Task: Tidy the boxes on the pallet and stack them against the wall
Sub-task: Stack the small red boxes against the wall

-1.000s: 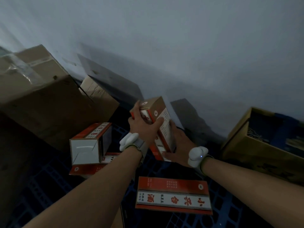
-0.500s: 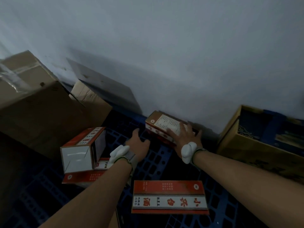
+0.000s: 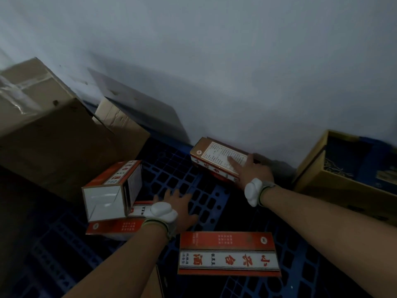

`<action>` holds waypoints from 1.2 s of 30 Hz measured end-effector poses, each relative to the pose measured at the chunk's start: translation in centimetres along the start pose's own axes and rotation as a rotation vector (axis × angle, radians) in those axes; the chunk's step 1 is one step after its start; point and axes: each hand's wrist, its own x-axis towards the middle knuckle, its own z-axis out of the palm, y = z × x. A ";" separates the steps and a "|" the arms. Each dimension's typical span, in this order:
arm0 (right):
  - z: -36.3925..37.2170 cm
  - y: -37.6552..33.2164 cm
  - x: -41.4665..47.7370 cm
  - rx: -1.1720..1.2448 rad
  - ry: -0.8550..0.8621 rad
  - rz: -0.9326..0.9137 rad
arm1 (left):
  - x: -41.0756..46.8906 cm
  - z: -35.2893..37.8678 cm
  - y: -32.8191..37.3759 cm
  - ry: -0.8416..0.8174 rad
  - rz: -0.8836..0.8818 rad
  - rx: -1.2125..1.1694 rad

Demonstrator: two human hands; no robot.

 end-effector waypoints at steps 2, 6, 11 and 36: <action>-0.1 -0.7 0.7 0.002 0.027 -0.023 | -0.1 -0.1 0.5 0.011 0.051 0.006; -0.1 -1.3 1.0 -0.062 0.012 -0.125 | 0.0 -0.6 2.5 0.032 0.171 0.006; 0.2 -1.5 1.4 -0.079 0.003 -0.227 | 0.0 -0.9 4.4 -0.048 0.296 0.042; -1.4 -1.7 0.5 -0.162 0.146 -0.285 | -3.4 1.1 5.6 -0.207 0.508 0.221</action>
